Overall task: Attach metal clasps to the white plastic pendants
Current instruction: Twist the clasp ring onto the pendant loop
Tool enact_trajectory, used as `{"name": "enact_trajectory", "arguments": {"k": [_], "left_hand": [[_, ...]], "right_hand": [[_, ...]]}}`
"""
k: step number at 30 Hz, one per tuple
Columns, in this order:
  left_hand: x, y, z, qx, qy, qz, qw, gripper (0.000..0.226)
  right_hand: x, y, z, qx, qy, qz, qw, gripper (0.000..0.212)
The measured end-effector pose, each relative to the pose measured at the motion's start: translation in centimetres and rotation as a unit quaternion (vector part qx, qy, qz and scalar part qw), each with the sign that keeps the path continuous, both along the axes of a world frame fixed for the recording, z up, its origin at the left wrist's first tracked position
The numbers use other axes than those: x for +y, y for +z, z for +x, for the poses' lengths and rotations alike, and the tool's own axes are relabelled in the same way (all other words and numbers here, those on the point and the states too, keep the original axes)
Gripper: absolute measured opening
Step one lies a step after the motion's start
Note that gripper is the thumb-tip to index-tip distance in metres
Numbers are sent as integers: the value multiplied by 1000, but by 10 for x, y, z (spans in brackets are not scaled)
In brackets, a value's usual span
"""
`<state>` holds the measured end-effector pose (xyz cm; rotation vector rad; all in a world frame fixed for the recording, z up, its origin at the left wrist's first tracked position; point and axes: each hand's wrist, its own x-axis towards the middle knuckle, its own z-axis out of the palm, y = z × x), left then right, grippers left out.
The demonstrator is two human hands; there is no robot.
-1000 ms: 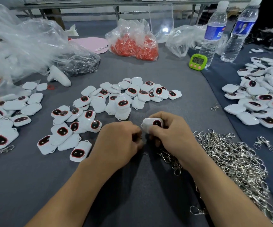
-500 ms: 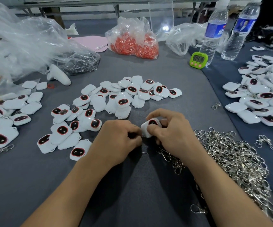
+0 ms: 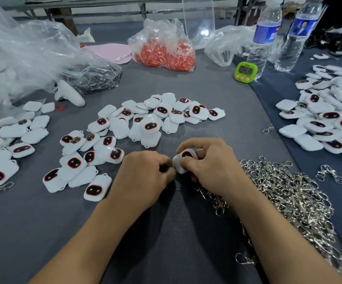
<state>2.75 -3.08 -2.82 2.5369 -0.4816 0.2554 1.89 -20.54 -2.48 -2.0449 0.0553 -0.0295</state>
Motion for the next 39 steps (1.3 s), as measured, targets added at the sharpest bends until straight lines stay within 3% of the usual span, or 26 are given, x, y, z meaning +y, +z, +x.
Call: {"name": "enact_trajectory", "arguments": {"k": [5, 12, 17, 20, 23, 25, 27, 32, 34, 36, 39], "left_hand": [[0, -3, 2, 4, 16, -37, 999, 7], [2, -3, 4, 57, -13, -212, 975, 17], [-1, -1, 5, 120, -27, -259, 958, 13], [-1, 0, 3, 112, -33, -210, 971, 10], [0, 1, -4, 11, -24, -85, 996, 13], [-2, 1, -8, -42, 4, -63, 997, 13], [-4, 2, -9, -39, 23, -127, 991, 7], [-11, 2, -4, 99, 8, -318, 943, 19], [-12, 3, -3, 128, 20, -350, 928, 21], [-9, 5, -3, 99, 12, -308, 946, 19], [-3, 11, -4, 0, -29, -156, 987, 10]], "right_hand": [[4, -3, -2, 8, -23, 43, 999, 19], [-3, 6, 2, 104, -37, 315, 943, 14], [-5, 9, -1, 120, -21, 353, 928, 17], [-2, 10, -4, 62, -16, 310, 949, 17], [4, 10, -8, 3, -13, 257, 966, 19], [9, 9, -9, 0, -17, 278, 961, 19], [12, 9, -7, 28, -31, 327, 944, 17], [7, 10, -4, 82, -55, 421, 902, 18], [7, 10, -5, 76, -53, 432, 897, 18], [10, 10, -6, 54, -54, 427, 901, 18], [14, 8, -9, -17, -64, 355, 933, 22]]}}
